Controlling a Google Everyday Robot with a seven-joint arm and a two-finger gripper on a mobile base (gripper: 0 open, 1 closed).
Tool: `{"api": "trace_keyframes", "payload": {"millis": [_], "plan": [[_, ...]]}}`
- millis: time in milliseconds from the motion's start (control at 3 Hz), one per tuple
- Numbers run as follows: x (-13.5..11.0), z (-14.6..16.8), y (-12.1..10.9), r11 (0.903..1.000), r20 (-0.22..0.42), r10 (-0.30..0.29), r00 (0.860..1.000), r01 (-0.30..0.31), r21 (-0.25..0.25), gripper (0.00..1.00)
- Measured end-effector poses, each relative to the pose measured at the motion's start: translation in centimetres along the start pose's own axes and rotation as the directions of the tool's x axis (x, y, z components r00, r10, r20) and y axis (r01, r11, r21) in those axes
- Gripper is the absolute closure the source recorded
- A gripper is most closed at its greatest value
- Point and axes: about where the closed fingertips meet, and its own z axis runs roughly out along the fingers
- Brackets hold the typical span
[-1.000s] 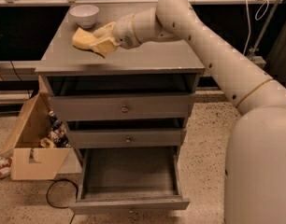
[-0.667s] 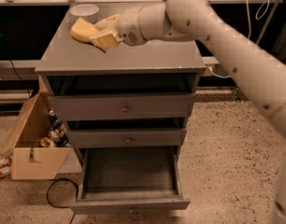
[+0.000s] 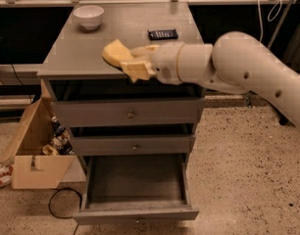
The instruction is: Place sponge into bottom drawer
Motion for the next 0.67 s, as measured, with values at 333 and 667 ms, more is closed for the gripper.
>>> {"api": "trace_keyframes", "payload": {"millis": [333, 667], "plan": [[2.55, -0.99, 0.3, 0.9999, -0.037, 0.016, 0.999, -0.016, 0.005, 1.0], [2.59, -0.92, 0.35, 0.9999, -0.038, 0.015, 0.999, -0.015, 0.002, 1.0]]}}
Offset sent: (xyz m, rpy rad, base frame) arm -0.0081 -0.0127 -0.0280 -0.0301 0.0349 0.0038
